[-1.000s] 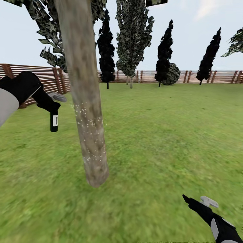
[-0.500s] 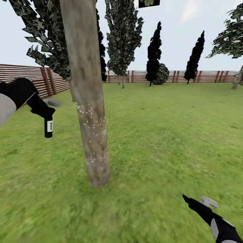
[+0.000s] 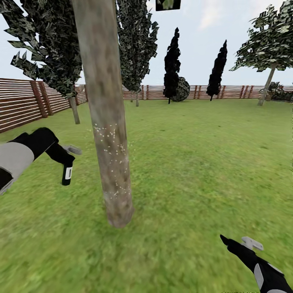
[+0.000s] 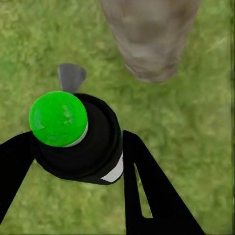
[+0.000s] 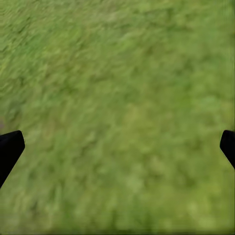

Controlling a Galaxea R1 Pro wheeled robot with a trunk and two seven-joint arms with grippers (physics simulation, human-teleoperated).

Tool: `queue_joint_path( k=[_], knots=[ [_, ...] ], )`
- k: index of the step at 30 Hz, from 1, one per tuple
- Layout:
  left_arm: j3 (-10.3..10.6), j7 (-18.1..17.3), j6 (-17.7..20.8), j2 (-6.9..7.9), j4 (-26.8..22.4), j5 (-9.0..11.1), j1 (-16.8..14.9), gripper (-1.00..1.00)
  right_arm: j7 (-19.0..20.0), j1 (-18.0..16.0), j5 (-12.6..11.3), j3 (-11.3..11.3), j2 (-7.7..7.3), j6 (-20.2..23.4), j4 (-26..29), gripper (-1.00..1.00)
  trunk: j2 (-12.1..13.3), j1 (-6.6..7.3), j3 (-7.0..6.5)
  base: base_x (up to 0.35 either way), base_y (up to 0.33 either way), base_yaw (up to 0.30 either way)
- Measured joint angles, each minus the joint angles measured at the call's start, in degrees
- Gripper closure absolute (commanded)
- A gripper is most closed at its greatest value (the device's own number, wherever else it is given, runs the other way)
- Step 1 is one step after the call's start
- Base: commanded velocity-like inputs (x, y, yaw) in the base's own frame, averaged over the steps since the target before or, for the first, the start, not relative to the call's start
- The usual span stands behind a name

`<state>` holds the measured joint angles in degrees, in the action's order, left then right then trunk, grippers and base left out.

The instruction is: In the garden, pick up the pesticide atomizer on the floor and spray pesticide onto both trees until each tree trunk is fully covered.

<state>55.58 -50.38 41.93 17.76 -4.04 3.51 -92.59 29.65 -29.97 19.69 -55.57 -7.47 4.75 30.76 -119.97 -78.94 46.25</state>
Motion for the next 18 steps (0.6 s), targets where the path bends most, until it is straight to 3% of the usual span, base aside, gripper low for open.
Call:
queue_joint_path(
  k=[3,5,10,13,17,18],
  knots=[
    [-0.17,0.11,-0.79,-0.01,-0.01,5.03,1.05,1.00,0.01,0.00,0.00,-0.01,0.00,0.00,0.00,-1.00,0.00,0.00,-0.01,0.000,0.011,-0.236],
    [0.00,0.21,-2.77,0.00,0.06,6.84,1.40,1.00,-0.01,0.00,0.00,-0.03,0.00,0.00,0.01,-1.00,0.00,0.00,-0.01,0.000,0.002,-0.267],
    [-0.02,0.27,-4.18,0.12,0.09,7.69,2.13,1.00,-0.03,0.00,-0.01,0.01,0.00,0.00,0.01,-1.00,-0.01,0.00,-0.01,0.000,0.000,-0.146],
    [0.36,0.28,-6.07,1.68,1.89,7.65,2.16,1.00,-0.03,0.00,0.00,0.02,0.00,0.00,0.00,-1.00,-0.01,0.01,-0.01,-0.016,0.000,-0.008],
    [0.10,0.27,-8.42,2.00,2.75,8.04,2.84,1.00,-0.03,0.00,0.00,-0.02,0.00,0.00,0.00,-1.00,0.00,0.00,0.00,-0.231,0.050,-0.001],
    [-0.10,0.27,-8.54,2.01,2.78,9.33,3.10,1.00,-0.03,0.00,0.00,0.00,0.00,0.00,0.00,-1.00,0.00,0.00,-0.01,-0.303,0.078,-0.026]
  ],
)
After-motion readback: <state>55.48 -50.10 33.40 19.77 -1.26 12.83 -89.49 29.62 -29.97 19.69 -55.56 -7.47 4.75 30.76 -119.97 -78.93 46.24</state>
